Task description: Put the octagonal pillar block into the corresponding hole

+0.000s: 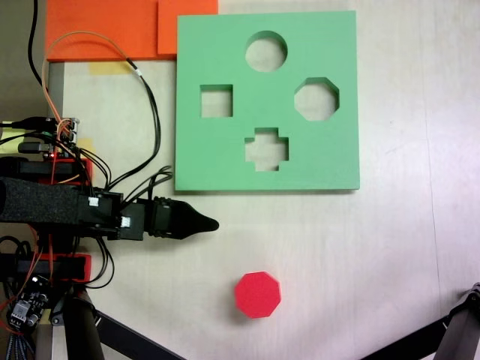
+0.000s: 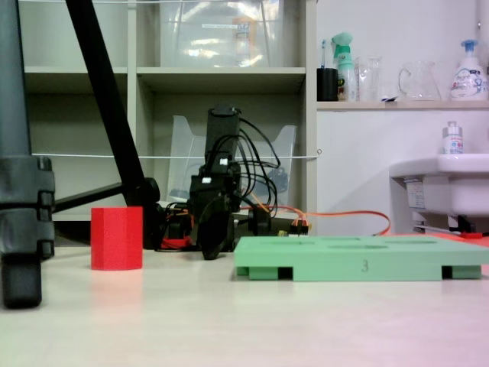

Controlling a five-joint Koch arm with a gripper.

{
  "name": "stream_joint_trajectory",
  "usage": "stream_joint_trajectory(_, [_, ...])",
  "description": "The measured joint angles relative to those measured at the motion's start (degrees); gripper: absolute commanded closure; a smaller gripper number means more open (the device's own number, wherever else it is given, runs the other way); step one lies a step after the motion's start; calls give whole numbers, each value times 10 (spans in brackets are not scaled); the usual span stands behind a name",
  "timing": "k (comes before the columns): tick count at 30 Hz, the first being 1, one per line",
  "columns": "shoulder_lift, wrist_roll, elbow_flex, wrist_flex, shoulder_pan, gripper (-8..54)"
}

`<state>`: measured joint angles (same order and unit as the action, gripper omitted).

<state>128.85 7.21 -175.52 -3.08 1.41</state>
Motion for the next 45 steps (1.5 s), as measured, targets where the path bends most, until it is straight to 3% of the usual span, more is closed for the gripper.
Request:
stream_joint_trajectory(22, [0, 4, 0, 0, 0, 114])
stream_joint_trajectory(31, [0, 116, 0, -3, 0, 118])
stream_joint_trajectory(38, [1, 462, 31, 11, 31, 127])
stream_joint_trajectory(45, [0, 729, 330, 374, 74, 152])
